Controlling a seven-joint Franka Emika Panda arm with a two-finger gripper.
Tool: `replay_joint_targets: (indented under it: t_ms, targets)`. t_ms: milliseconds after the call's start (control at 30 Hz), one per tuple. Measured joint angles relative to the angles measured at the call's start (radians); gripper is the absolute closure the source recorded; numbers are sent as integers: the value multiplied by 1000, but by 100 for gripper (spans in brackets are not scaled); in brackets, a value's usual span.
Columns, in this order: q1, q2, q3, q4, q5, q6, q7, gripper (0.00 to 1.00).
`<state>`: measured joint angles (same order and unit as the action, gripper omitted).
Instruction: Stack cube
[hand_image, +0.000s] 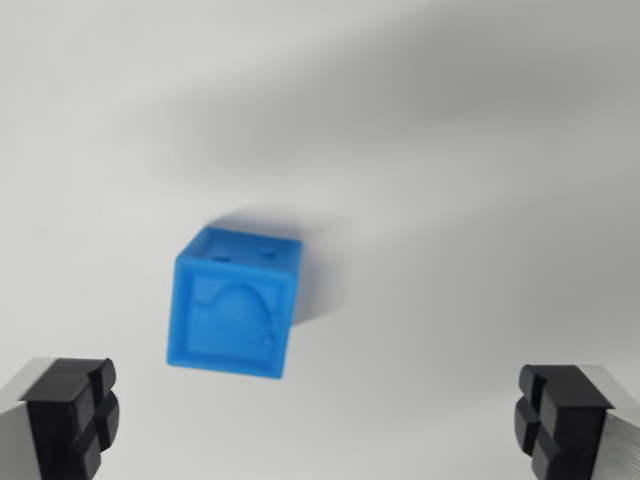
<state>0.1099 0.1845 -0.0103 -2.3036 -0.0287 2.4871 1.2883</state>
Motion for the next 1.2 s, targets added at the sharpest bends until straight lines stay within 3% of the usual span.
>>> replay_joint_targets:
  t_ms: [733,1200]
  targets:
    - [81,147,15,-57,19,200,208,0]
    - [82,290,15,-33,20,318,213,0]
